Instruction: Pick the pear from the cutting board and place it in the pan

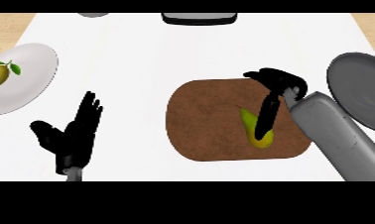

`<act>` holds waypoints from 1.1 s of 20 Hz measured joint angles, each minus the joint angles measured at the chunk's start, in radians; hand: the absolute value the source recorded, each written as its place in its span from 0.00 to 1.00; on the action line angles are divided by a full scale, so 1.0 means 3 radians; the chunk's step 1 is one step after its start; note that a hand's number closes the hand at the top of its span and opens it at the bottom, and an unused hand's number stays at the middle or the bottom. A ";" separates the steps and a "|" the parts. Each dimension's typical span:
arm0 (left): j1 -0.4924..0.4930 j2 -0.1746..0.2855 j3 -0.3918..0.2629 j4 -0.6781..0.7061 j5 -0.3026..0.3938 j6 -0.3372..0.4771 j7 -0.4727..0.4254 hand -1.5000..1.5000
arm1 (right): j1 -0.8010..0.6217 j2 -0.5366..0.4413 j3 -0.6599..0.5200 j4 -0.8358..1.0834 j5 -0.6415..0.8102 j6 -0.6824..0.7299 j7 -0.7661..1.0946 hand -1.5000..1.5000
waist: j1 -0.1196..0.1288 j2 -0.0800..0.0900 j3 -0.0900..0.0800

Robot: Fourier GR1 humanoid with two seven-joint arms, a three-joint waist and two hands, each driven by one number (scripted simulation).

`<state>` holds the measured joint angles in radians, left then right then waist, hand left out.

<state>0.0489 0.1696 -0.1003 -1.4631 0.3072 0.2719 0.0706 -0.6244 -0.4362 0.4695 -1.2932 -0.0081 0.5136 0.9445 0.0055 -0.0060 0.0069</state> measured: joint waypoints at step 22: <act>-0.0028 -0.0108 0.0096 0.0004 -0.0116 -0.0046 0.0107 0.50 | 0.0514 0.0249 -0.0099 -0.0042 0.1062 -0.0174 -0.0732 1.00 | -0.0013 -0.0050 -0.0042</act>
<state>0.0404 0.1371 -0.0714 -1.4620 0.2726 0.2583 0.1028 -0.4703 -0.3616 0.4398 -1.3058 0.3105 0.4613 0.7248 0.0017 -0.0210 -0.0058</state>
